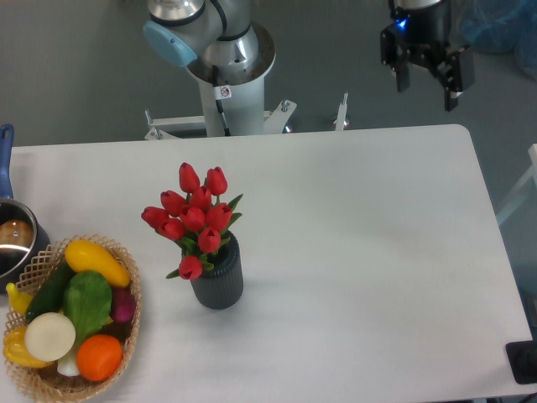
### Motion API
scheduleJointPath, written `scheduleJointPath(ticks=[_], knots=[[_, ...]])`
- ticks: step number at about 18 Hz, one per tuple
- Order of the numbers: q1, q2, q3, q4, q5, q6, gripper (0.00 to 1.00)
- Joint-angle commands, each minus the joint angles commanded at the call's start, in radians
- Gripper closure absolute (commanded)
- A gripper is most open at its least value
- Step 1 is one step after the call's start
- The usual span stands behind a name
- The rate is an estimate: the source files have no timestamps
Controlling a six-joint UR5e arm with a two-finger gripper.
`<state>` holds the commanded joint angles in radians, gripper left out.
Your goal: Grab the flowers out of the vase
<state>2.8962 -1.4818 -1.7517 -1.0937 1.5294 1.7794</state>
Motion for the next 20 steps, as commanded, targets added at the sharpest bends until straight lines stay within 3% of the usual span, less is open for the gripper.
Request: scheduleJointPath(ticks=[5, 10, 16, 20], knots=[[-0.008, 0.020, -0.046, 0.002, -0.029, -0.017, 0.00], [-0.006, 0.011, -0.046, 0.002, -0.155, -0.188, 0.00], [-0.009, 0.014, -0.060, 0.002, -0.167, -0.247, 0.00], [-0.006, 0.020, -0.092, 0.008, -0.285, -0.264, 0.00]])
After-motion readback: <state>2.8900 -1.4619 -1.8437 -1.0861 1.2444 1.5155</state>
